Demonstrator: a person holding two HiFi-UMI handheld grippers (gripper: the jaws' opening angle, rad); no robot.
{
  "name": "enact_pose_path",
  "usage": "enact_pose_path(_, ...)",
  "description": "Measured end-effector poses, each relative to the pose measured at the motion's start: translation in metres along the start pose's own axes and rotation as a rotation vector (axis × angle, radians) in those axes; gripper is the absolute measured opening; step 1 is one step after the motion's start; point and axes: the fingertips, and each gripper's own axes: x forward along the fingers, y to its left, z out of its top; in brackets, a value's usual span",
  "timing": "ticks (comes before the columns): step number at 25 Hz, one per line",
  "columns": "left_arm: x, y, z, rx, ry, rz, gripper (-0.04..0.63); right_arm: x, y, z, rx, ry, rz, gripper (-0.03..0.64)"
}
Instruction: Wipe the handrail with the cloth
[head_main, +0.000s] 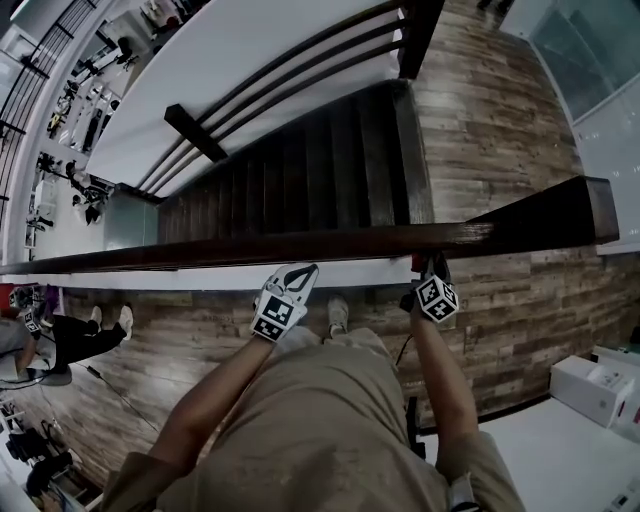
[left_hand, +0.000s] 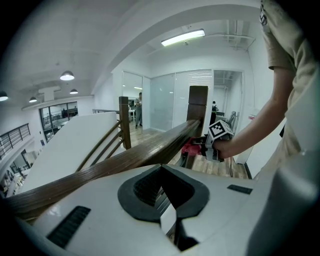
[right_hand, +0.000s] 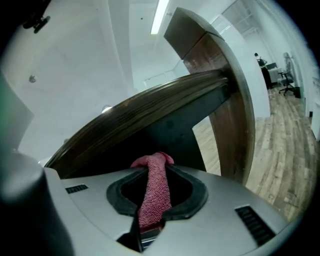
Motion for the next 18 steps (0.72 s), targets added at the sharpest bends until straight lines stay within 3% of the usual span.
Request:
enact_pose_path(4,-0.008,0.009,-0.002,-0.022,-0.007,0.032,0.015,-0.008,-0.005,-0.012,0.08,0.013,-0.04,0.075)
enact_pose_path(7,-0.019,0.017,-0.01,-0.049,-0.008,0.064,0.015,-0.012,0.022,-0.052,0.028,0.122,0.021,0.075)
enact_pose_path(12,-0.05,0.043,-0.04,-0.094,0.008,0.129,0.015,-0.014,0.118,-0.121,-0.186,0.3,0.284,0.077)
enact_pose_path(18,-0.117,0.087,-0.099,-0.207,0.036,0.284,0.015,-0.021,0.27,-0.179,-0.436,0.363,0.646,0.075)
